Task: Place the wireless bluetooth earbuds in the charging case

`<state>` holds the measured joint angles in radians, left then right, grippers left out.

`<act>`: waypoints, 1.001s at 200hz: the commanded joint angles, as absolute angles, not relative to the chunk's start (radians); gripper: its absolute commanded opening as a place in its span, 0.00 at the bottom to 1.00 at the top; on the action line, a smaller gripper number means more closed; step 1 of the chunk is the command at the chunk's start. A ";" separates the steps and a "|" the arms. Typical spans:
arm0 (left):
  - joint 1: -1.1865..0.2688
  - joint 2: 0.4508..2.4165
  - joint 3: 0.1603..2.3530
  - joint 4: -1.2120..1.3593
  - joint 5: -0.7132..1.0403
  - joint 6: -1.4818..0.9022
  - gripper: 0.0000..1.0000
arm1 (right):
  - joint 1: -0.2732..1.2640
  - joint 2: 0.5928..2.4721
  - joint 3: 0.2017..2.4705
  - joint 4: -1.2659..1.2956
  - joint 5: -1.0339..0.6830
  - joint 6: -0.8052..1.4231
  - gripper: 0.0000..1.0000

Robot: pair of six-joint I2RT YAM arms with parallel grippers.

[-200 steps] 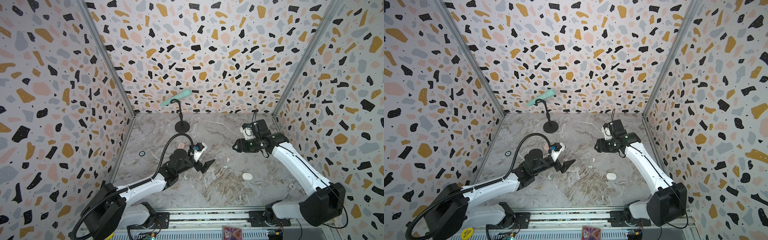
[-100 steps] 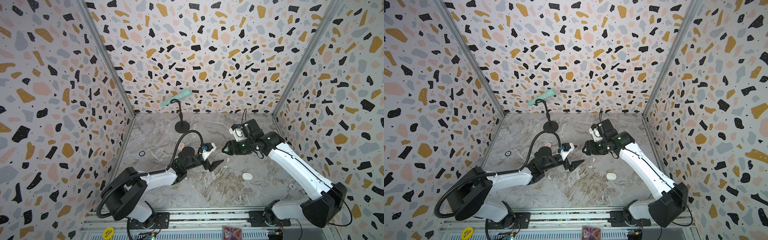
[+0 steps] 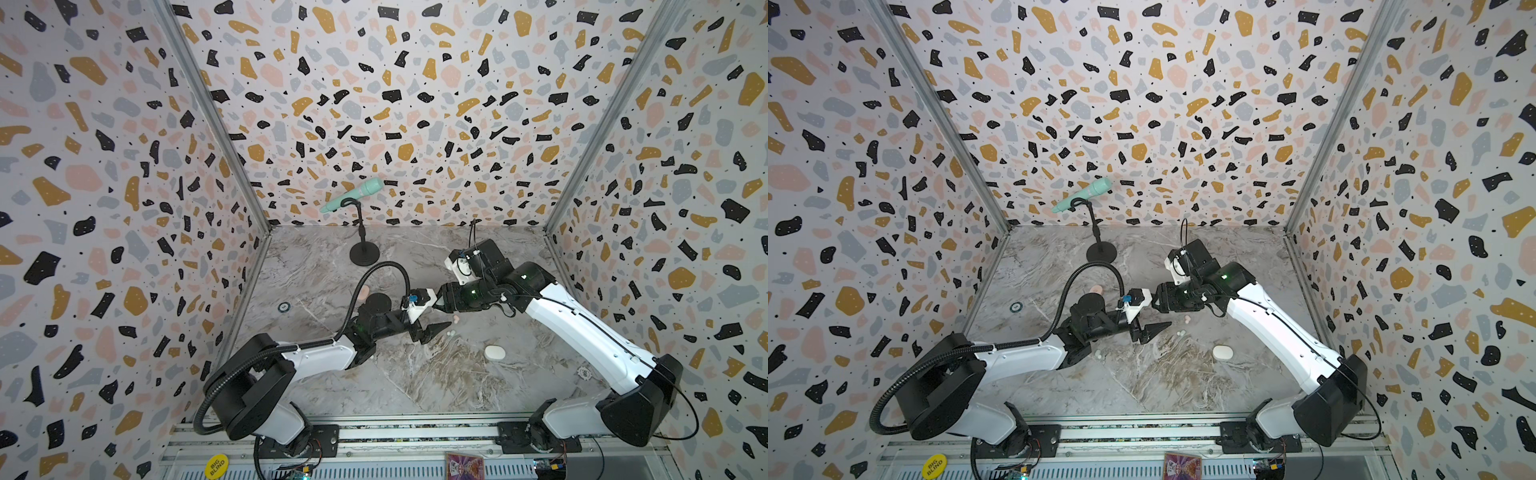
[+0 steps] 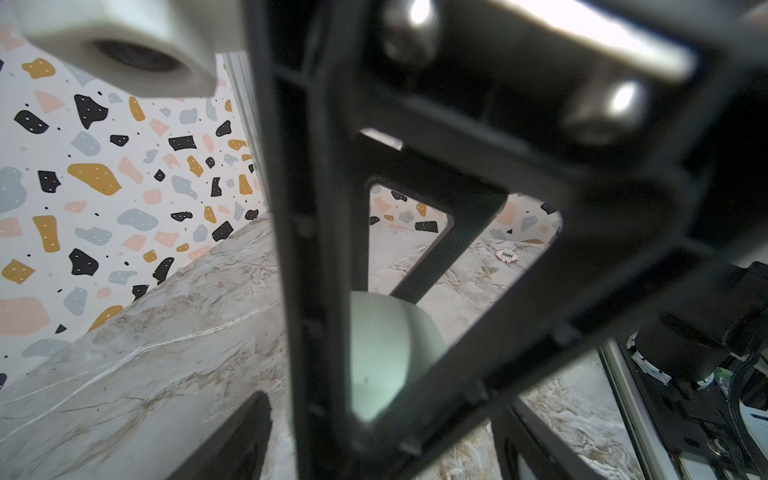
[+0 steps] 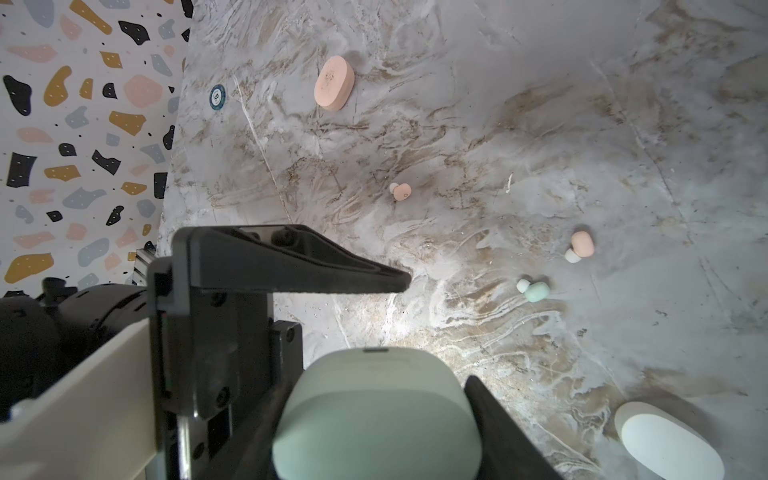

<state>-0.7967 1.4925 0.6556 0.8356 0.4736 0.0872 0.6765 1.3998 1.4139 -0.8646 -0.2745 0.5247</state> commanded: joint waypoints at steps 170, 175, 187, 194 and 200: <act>-0.803 1.460 0.667 0.915 0.434 0.105 0.62 | 0.756 1.414 1.469 -0.919 -0.172 0.597 0.58; -0.804 1.460 0.667 0.915 0.436 0.106 0.61 | 0.756 1.414 1.468 -0.919 -0.171 0.597 0.58; -0.803 1.460 0.668 0.914 0.438 0.105 0.59 | 0.756 1.413 1.467 -0.917 -0.173 0.597 0.58; -0.804 1.462 0.668 0.913 0.439 0.103 0.58 | 0.756 1.412 1.467 -0.916 -0.173 0.598 0.58; -0.804 1.462 0.668 0.913 0.441 0.104 0.57 | 0.756 1.412 1.466 -0.916 -0.173 0.598 0.58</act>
<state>-0.7990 1.4864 0.6563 0.8543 0.4355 0.0933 0.7513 1.4315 1.4597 -0.9131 -0.1699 0.5869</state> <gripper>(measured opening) 0.585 0.625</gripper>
